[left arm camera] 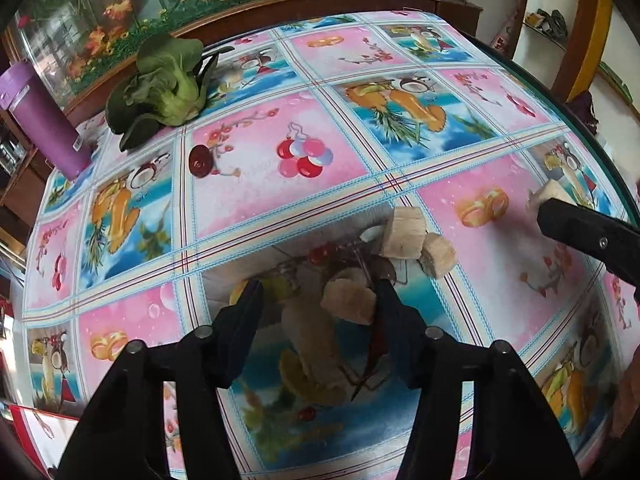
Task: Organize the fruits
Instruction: 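Grasp a beige chunk with the right gripper while the left gripper grasps another beige chunk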
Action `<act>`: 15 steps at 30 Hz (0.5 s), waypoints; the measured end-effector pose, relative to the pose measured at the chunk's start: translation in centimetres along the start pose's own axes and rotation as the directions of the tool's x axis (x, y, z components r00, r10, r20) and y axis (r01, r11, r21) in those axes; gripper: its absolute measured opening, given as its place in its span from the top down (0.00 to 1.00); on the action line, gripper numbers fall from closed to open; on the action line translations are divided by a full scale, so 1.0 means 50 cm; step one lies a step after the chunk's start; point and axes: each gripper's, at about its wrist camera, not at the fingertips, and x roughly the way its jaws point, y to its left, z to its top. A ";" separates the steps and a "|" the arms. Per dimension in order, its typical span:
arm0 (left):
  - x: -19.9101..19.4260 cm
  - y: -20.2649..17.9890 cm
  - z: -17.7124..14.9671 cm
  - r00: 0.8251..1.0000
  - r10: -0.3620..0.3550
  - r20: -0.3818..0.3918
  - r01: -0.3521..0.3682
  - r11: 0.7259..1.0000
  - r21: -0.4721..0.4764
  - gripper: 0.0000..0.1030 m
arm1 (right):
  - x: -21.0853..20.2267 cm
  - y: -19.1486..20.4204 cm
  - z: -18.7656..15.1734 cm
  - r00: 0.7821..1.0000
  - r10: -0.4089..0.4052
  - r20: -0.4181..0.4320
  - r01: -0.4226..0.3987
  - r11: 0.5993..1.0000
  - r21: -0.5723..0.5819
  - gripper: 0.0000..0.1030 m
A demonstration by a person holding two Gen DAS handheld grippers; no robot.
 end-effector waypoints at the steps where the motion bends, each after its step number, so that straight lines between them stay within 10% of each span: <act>1: -0.001 -0.001 -0.001 1.000 -0.004 0.003 0.004 1.000 0.000 0.52 | 0.001 0.001 -0.001 1.000 0.002 -0.003 -0.002 1.000 -0.004 0.74; 6: -0.004 -0.009 -0.005 0.999 -0.041 0.012 0.041 0.999 0.004 0.72 | 0.008 0.004 -0.003 1.000 -0.002 -0.012 0.001 1.000 -0.014 0.74; 15: -0.005 -0.001 -0.009 0.997 -0.080 0.019 0.080 0.996 -0.047 0.73 | 0.009 0.005 -0.004 1.000 0.000 -0.016 -0.001 1.000 -0.015 0.74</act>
